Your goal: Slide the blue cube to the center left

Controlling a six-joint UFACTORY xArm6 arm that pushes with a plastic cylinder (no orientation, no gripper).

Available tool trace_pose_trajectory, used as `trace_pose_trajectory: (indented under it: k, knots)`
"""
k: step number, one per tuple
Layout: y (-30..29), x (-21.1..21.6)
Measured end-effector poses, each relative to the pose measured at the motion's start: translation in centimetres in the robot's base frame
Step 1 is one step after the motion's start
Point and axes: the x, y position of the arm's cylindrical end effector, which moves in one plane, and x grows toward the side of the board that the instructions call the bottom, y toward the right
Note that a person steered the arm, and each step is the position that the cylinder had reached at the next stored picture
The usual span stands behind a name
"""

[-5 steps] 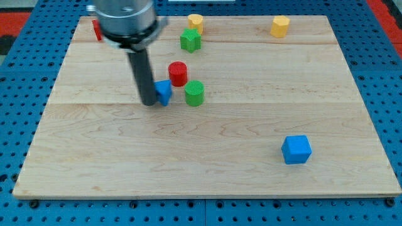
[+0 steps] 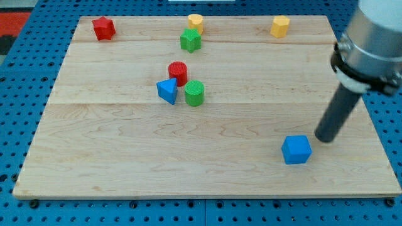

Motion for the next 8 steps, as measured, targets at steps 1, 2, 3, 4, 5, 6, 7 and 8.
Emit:
trace_pose_trajectory:
  k: [1, 2, 3, 4, 5, 6, 7, 8]
  knots:
    - [-3.3, 2.4]
    - [-10.4, -0.3]
    - [-15.2, -0.7]
    - [-12.3, 0.1]
    - [-8.8, 0.3]
    - [-10.1, 2.1]
    - [-14.9, -1.3]
    - [-23.8, -5.1]
